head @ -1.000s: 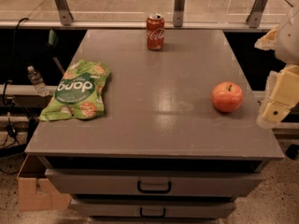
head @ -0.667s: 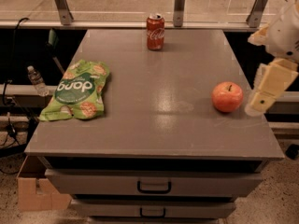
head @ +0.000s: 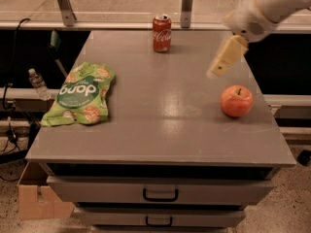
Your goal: Move coke can near apple
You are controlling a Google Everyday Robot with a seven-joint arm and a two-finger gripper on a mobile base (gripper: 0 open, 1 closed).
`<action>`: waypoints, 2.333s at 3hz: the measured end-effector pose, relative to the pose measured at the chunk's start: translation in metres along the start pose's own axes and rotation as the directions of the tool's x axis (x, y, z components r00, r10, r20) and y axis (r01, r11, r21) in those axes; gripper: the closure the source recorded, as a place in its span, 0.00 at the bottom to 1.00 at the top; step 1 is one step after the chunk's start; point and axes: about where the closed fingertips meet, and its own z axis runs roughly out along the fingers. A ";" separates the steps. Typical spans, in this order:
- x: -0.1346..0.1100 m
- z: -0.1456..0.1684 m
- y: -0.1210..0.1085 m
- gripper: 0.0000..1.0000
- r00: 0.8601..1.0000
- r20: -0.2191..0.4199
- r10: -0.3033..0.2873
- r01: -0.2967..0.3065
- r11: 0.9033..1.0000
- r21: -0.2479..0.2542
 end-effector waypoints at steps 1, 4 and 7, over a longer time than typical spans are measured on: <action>-0.050 0.029 -0.032 0.00 0.996 0.092 0.007 -0.009 1.000 0.017; -0.110 0.088 -0.077 0.00 0.941 0.298 0.159 -0.182 0.982 0.051; -0.145 0.176 -0.171 0.00 0.732 0.553 0.396 -0.480 0.877 0.007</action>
Offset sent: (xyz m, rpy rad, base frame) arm 0.0399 0.0323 0.0063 0.0665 -0.0344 0.0058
